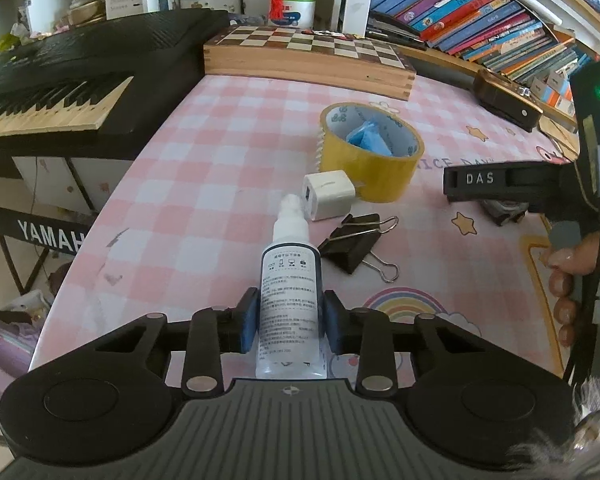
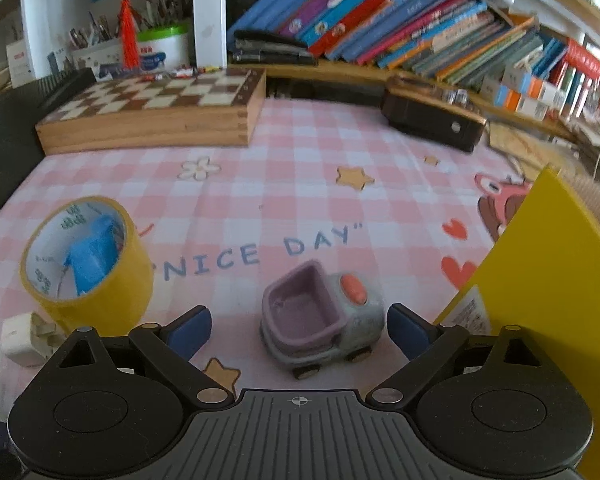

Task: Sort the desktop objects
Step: 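Grasp the white spray bottle with the left tool while the right tool approaches the grey toy car, then lift the spray bottle with the left tool while the right tool grasps and lifts the grey toy car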

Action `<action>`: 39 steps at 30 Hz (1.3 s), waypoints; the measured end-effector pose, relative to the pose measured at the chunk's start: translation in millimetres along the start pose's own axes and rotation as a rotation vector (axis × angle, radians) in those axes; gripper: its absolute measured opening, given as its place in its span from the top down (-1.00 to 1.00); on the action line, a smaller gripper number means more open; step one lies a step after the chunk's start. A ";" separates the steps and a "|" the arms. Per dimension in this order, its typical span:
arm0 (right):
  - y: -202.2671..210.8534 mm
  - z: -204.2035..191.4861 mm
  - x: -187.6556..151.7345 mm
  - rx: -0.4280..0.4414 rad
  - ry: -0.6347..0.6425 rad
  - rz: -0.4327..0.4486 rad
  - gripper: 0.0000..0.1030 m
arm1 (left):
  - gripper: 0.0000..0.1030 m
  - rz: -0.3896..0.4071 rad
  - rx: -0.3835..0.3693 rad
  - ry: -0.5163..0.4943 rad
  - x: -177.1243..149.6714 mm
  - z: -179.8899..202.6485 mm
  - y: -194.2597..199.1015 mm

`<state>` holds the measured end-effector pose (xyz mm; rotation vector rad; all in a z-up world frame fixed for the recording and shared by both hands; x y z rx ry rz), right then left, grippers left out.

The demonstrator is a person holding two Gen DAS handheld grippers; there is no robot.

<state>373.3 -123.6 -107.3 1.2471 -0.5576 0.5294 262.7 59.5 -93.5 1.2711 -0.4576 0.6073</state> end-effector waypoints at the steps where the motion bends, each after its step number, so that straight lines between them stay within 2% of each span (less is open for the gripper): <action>1: -0.2 1.6 -0.9 0.007 -0.013 -0.002 -0.82 | 0.41 0.000 -0.003 0.008 0.0 -1.5 0.7; 3: 0.1 5.0 -2.4 0.022 -0.031 -0.004 -0.74 | 0.41 0.000 -0.009 0.028 -0.5 -4.9 2.6; 5: 2.1 8.8 -2.8 0.024 -0.043 0.008 -0.47 | 0.41 0.001 -0.016 0.046 -1.3 -8.6 4.7; 6: 3.6 11.3 -2.6 0.029 -0.047 0.019 -0.24 | 0.41 0.001 -0.020 0.051 -1.8 -10.1 5.5; 10: 13.1 18.4 -2.3 0.059 -0.061 0.046 -0.24 | 0.41 0.004 -0.042 0.080 -1.7 -13.3 11.8; 21: 70.0 35.1 -7.4 0.215 -0.030 0.096 -0.24 | 0.41 0.137 -0.085 0.075 11.4 -5.7 55.0; 26: 97.9 46.6 -11.0 0.253 -0.005 0.132 -0.24 | 0.41 0.173 -0.121 0.074 13.2 -4.9 75.1; 39: 159.9 77.0 -36.9 0.313 0.001 0.154 -0.24 | 0.41 0.234 -0.247 -0.030 0.3 20.0 129.1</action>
Point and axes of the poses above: each gripper's, at about its wrist camera, not at the fingertips, and y roughly against the way its jaws point, z to its right, x to its top, the point moved 1 cm from there along -y, roughly the way its jaws point, and after that the axes turned 13 degrees about -x, right-handed, at the moved point
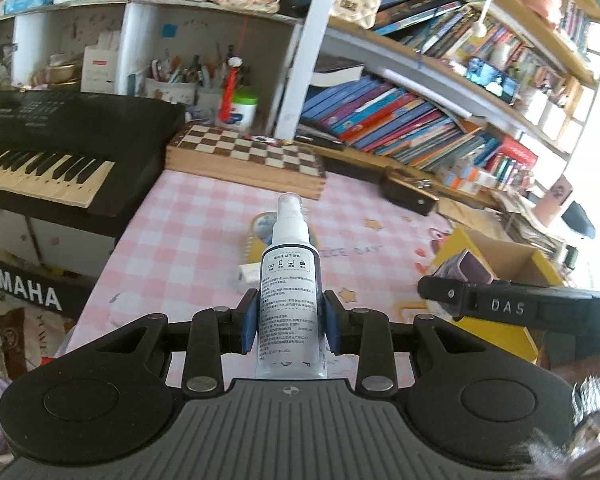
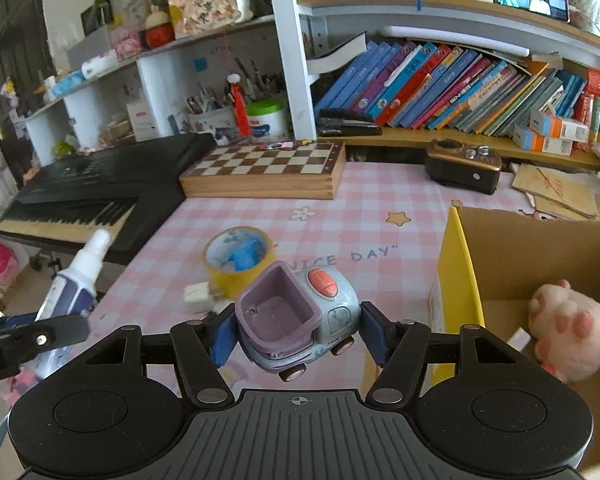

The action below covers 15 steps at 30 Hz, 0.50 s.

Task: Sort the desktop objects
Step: 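Lift the spray bottle with the left tool while the right tool grasps and lifts the grey toy car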

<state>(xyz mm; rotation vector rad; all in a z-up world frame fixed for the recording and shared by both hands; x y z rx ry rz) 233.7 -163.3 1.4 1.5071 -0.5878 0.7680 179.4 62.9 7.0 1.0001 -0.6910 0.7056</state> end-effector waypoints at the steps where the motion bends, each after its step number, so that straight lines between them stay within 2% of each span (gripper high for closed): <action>1: 5.7 0.0 -3.2 0.002 0.001 0.000 -0.24 | 0.41 0.001 -0.009 -0.002 -1.8 2.0 3.3; 15: 75.8 -7.0 -67.4 0.002 -0.051 -0.052 -0.24 | 0.41 -0.044 -0.084 0.000 -50.6 15.6 59.1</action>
Point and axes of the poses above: each gripper's, at about its wrist camera, not at the fingertips, and y roughly against the way its jaws point, z to its right, x to its top, the point moved 1 cm from there along -y, roughly the way its jaws point, and after that the axes turned 13 degrees about -x, right-handed, at the moved point
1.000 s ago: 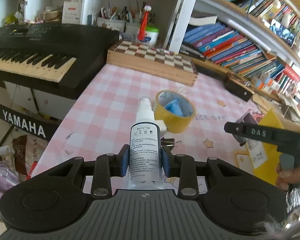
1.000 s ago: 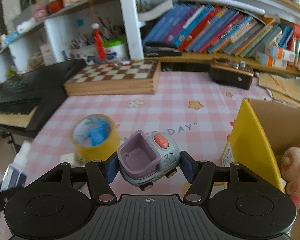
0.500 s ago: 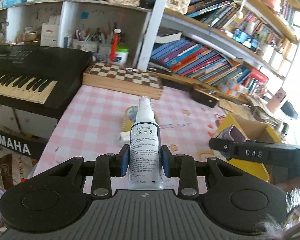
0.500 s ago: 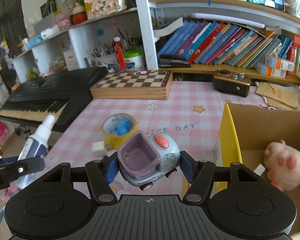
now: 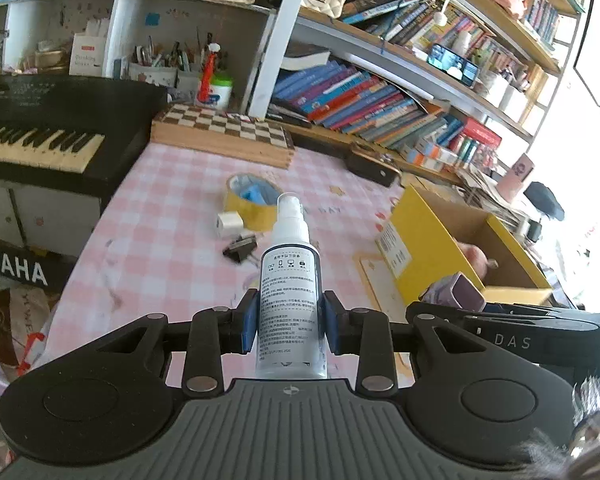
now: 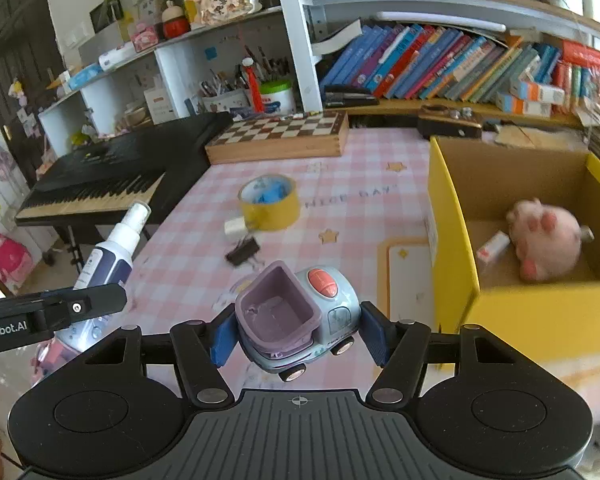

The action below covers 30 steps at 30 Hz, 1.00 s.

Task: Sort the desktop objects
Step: 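Lift the spray bottle with the left tool while the right tool grasps and lifts the grey toy car, then carry the spray bottle and toy car with both tools over the yellow box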

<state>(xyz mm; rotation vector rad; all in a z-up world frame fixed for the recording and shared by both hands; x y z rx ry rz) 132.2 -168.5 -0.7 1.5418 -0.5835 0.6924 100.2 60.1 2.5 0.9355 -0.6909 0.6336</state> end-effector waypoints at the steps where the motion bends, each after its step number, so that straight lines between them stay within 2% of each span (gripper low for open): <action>1: 5.0 -0.5 -5.0 -0.004 -0.006 0.000 -0.24 | 0.41 -0.005 -0.005 -0.002 -3.2 1.2 3.1; 14: 53.6 -4.1 -58.5 -0.054 -0.071 -0.019 -0.24 | 0.41 -0.089 -0.108 -0.062 -42.1 21.3 29.0; 30: 83.4 30.9 -90.6 -0.199 -0.226 -0.057 -0.24 | 0.41 -0.186 -0.279 -0.178 -55.6 59.1 10.8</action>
Point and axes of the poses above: each gripper's, at about its wrist camera, not at the fingertips, and y roughly against the way its jaws point, z to its right, x to its top, the point moved 1 cm from there along -y, roughly the way its jaws point, and after that the axes turned 13 degrees about -x, right-handed, at the moved point
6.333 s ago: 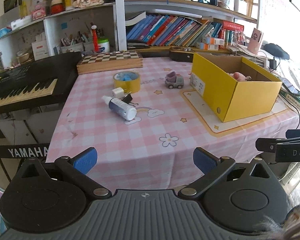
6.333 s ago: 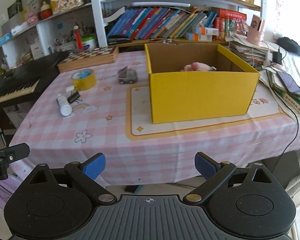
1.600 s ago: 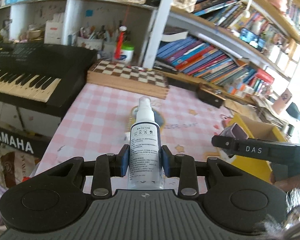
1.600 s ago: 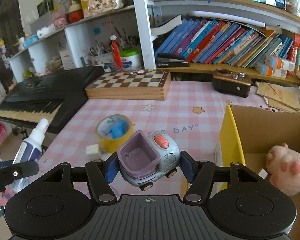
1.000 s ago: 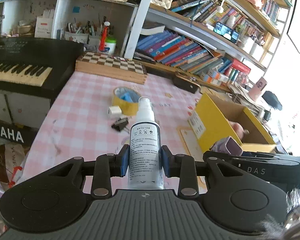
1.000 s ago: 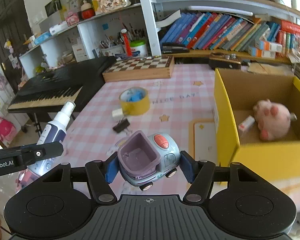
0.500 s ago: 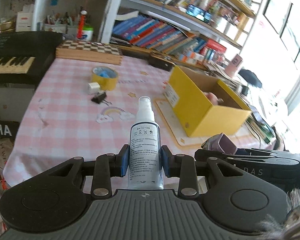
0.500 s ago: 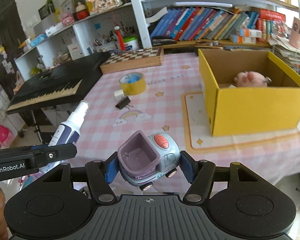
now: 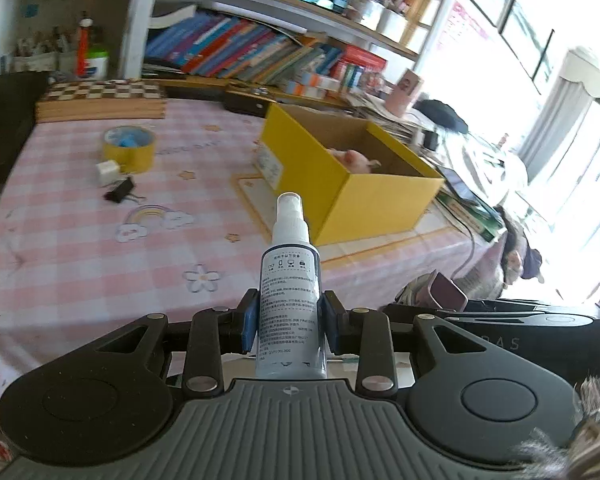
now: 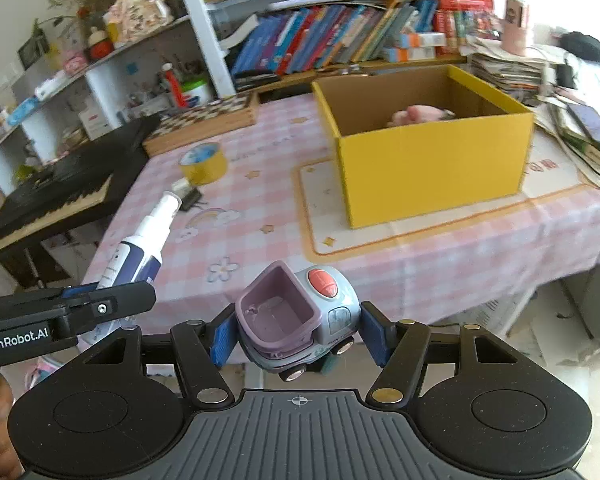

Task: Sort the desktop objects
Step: 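Carry the spray bottle and toy car with both tools over the yellow box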

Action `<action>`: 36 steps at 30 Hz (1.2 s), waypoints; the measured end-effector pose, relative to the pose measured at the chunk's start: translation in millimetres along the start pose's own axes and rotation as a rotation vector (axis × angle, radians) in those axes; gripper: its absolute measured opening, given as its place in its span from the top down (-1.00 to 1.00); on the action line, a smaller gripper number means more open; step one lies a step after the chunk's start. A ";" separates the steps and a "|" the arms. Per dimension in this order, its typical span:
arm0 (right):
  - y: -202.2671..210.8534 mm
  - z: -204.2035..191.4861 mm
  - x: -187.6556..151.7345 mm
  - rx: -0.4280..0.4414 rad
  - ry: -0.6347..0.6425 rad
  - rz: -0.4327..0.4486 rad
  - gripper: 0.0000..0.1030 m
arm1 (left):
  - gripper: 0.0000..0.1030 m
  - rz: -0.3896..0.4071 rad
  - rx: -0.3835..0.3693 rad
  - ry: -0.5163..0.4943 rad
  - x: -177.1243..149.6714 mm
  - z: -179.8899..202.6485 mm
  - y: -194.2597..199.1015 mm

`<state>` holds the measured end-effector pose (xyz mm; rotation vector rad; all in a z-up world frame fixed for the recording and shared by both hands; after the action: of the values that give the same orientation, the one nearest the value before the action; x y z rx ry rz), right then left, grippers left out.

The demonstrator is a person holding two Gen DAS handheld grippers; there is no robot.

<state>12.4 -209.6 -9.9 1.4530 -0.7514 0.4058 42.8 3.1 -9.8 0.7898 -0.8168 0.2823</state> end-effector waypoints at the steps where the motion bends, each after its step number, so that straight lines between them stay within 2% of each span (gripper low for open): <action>1: 0.9 3.9 -1.5 -0.007 -0.007 -0.001 -0.24 | 0.41 -0.006 -0.010 -0.006 0.4 2.0 -3.1; 14: 1.6 48.7 -6.2 -0.094 -0.107 -0.026 -0.24 | 0.41 -0.079 -0.116 -0.076 8.4 32.0 -44.8; 36: -24.2 121.0 32.1 -0.103 -0.121 -0.030 -0.24 | 0.41 -0.108 -0.139 -0.101 36.1 78.9 -116.3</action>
<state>25.9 -336.4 -12.2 1.3992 -0.8343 0.2546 83.3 -136.3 -9.9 0.7194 -0.8751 0.0891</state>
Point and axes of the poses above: each gripper's, at about its wrist camera, not at the fingertips, and y roughly against the way its jaws point, z to its right, x to its top, the point moved 1 cm from there along -y, roughly the way its jaws point, and after that the axes turned 13 degrees about -x, right-handed, at the moved point
